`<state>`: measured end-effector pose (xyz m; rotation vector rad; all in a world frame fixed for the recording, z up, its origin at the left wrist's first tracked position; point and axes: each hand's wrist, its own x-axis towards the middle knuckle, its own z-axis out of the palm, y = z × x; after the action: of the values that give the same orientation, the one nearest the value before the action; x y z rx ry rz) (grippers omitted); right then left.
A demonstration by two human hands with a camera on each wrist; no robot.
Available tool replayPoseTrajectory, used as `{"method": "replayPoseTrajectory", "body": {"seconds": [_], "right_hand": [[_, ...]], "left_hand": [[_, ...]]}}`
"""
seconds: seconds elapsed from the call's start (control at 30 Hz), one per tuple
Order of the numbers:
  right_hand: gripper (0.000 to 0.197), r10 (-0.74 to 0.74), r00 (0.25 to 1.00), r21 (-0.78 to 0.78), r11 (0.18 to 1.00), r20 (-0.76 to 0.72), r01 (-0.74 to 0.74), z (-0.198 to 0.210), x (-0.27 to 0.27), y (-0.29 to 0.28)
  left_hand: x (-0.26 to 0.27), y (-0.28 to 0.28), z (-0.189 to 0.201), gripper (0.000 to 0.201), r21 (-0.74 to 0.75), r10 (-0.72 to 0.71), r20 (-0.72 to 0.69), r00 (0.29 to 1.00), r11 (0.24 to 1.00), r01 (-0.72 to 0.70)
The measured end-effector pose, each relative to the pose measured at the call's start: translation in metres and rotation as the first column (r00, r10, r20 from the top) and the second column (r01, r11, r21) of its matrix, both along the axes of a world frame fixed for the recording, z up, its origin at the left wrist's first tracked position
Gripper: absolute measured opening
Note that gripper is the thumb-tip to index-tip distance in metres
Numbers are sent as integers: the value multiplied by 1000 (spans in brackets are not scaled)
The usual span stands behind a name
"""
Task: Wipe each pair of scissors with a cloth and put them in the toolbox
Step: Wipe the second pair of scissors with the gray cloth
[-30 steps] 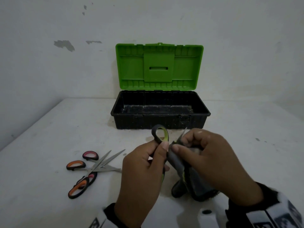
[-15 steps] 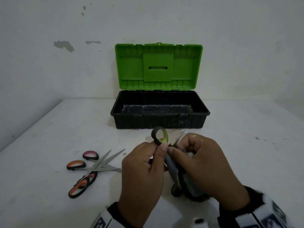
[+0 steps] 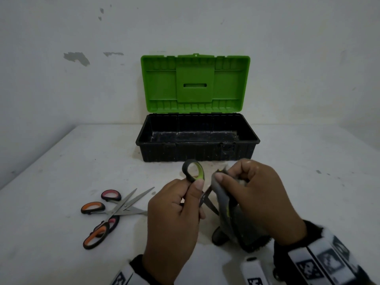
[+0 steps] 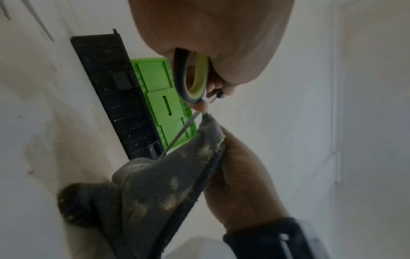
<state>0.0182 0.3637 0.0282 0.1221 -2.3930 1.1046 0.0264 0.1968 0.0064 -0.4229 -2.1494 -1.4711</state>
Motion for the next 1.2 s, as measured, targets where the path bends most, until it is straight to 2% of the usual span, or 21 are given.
{"method": "replayPoseTrajectory", "body": {"seconds": [0.2, 0.4, 0.47, 0.63, 0.8, 0.97, 1.1, 1.2], "right_hand": [[15, 24, 999, -139, 990, 35, -19, -2, -21, 36], [11, -33, 999, 66, 997, 39, 31, 2, -33, 60], [10, -37, 998, 113, 993, 42, 32, 6, -34, 60], [11, 20, 1000, 27, 999, 19, -20, 16, -30, 45], [14, 166, 986, -50, 985, 27, -165, 15, -17, 28], [16, 346, 927, -255, 918, 145, -303, 8, -5, 23], [34, 419, 889, -192, 903, 187, -385, 14, 4, 24], [20, 446, 867, -222, 889, 222, -400, 17, 7, 27]], "left_hand": [[3, -4, 12, 41, 145, -96, 252, 963, 988, 61], [4, -10, 21, 49, 231, -242, 423, 873, 961, 154], [4, -9, 21, 43, 236, -288, 464, 838, 952, 197], [2, -5, 11, 38, 207, -309, 492, 814, 950, 235], [-1, -4, 9, 37, 234, -321, 537, 780, 945, 228], [-4, -8, 10, 38, 276, -343, 541, 768, 935, 223], [-5, -11, 11, 42, 268, -340, 524, 781, 936, 228], [-4, -12, 12, 42, 289, -377, 516, 769, 922, 258]]}}
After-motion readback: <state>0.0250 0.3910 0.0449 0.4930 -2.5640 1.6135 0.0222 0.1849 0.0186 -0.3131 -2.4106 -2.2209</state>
